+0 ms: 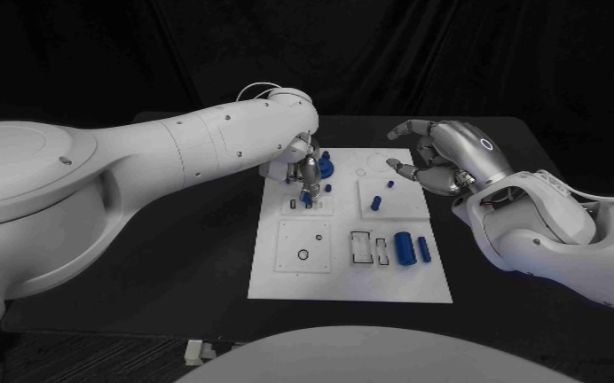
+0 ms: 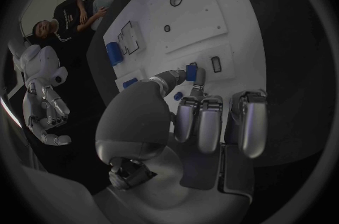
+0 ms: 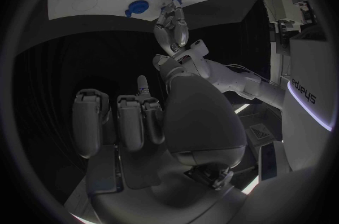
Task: Assemble the parts on the task board
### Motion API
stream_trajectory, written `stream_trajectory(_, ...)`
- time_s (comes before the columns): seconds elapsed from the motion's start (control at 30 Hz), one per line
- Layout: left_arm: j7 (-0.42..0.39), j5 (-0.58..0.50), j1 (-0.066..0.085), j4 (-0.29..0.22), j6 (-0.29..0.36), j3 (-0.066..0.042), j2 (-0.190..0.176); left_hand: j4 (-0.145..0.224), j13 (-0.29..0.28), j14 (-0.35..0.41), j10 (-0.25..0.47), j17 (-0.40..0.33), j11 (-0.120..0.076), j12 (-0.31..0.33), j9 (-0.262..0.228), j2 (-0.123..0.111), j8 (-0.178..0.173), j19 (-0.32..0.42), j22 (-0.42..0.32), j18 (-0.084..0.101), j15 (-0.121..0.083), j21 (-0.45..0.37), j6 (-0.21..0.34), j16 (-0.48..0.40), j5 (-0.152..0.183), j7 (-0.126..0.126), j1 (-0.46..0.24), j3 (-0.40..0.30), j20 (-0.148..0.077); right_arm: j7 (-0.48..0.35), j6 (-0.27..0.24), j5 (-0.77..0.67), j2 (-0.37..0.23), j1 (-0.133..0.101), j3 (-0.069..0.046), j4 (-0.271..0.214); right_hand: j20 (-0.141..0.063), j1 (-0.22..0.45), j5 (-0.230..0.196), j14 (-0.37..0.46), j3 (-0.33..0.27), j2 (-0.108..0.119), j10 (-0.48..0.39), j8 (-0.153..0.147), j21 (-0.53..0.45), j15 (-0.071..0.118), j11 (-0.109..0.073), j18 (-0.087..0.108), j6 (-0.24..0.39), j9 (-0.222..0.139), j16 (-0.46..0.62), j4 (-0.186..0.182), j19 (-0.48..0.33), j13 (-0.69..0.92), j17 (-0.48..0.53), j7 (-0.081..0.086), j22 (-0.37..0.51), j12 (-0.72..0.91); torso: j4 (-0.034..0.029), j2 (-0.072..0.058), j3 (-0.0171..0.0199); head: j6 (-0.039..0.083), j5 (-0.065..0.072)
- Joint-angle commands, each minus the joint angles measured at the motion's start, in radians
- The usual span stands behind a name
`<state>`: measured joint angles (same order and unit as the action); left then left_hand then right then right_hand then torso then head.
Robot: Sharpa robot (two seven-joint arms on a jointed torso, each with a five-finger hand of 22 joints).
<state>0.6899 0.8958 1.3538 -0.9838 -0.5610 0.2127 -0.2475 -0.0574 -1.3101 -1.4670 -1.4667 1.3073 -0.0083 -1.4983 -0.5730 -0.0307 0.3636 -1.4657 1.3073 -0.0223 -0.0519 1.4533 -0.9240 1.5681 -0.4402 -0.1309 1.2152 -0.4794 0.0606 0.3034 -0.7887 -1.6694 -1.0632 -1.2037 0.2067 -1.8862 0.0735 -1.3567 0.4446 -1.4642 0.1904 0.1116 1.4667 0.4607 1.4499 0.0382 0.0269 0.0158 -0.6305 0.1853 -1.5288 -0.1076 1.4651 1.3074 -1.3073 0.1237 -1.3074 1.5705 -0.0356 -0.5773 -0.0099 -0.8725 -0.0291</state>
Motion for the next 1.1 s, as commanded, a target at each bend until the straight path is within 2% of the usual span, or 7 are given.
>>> stream_trajectory(0.03,0.039,-0.039,-0.003,-0.006,0.05,-0.001,-0.002,0.07,-0.165,-0.104,-0.039,0.263,-0.002,0.005,-0.001,0.01,-0.006,-0.018,0.221,-0.009,-0.006,0.001,-0.07,0.003,0.005,0.063,-0.002,-0.066,-0.006,-0.003,0.003,0.004,0.001,0.0,-0.001,0.001,-0.008,-0.012,0.006,-0.085,-0.002,-0.003,0.104,0.003,-0.006,0.006,-0.004,0.019,0.001,-0.001,0.005,-0.002,0.039,0.263,-0.169,0.0,-0.216,0.0,0.0006,0.0,0.0001,0.0,-0.006)
stream_trajectory(0.2,0.048,-0.04,-0.003,-0.007,0.059,-0.001,-0.007,0.072,-0.158,-0.104,-0.034,0.263,-0.002,0.011,-0.002,0.013,-0.01,-0.016,0.22,-0.01,-0.006,-0.003,-0.071,0.003,0.01,0.063,-0.007,-0.066,-0.006,-0.005,0.007,0.006,0.0,0.0,-0.001,0.002,-0.009,-0.015,0.01,-0.084,-0.001,-0.004,0.104,0.004,-0.009,0.007,-0.004,0.02,0.002,-0.003,0.007,-0.002,0.037,0.263,-0.165,0.0,-0.214,0.0,0.0007,0.0,-0.0002,0.0,-0.014)
stream_trajectory(0.3,0.054,-0.04,-0.004,-0.005,0.061,-0.001,-0.009,0.072,-0.157,-0.104,-0.033,0.263,-0.003,0.013,-0.002,0.014,-0.011,-0.016,0.22,-0.01,-0.006,-0.003,-0.071,0.003,0.011,0.063,-0.008,-0.066,-0.006,-0.007,0.011,0.008,0.001,0.0,-0.001,0.004,-0.009,-0.017,0.013,-0.083,0.0,-0.003,0.104,0.004,-0.011,0.007,-0.004,0.02,0.002,-0.004,0.008,-0.002,0.037,0.263,-0.163,0.0,-0.214,0.0,-0.0006,0.001,-0.0003,0.0,-0.012)
stream_trajectory(0.8,0.066,-0.04,-0.009,-0.011,0.049,-0.001,-0.022,0.08,-0.141,-0.104,-0.022,0.263,-0.001,0.027,-0.002,0.016,-0.025,-0.008,0.216,-0.013,-0.005,-0.015,-0.064,0.003,0.015,0.06,-0.021,-0.063,-0.005,-0.011,0.024,0.013,0.004,0.003,-0.001,0.008,-0.009,-0.024,0.022,-0.081,0.002,-0.004,0.101,0.004,-0.02,0.007,-0.005,0.022,0.002,-0.008,0.013,-0.001,0.033,0.259,-0.155,0.0,-0.211,-0.003,0.0008,0.0,0.0006,0.0,-0.019)
stream_trajectory(1.1,0.067,-0.04,-0.017,-0.013,0.038,-0.001,-0.028,0.08,-0.13,-0.104,-0.015,0.263,0.001,0.039,-0.011,0.016,-0.037,-0.003,0.213,-0.015,-0.002,-0.024,-0.06,0.003,0.043,0.06,-0.051,-0.041,-0.002,-0.009,0.033,0.014,0.005,0.004,-0.001,0.008,-0.009,-0.027,0.026,-0.081,0.003,-0.005,0.095,0.005,-0.023,0.008,-0.005,0.023,0.003,-0.009,0.015,-0.001,0.031,0.25,-0.152,0.0,-0.209,-0.01,0.0006,-0.001,0.0,0.0,-0.022)
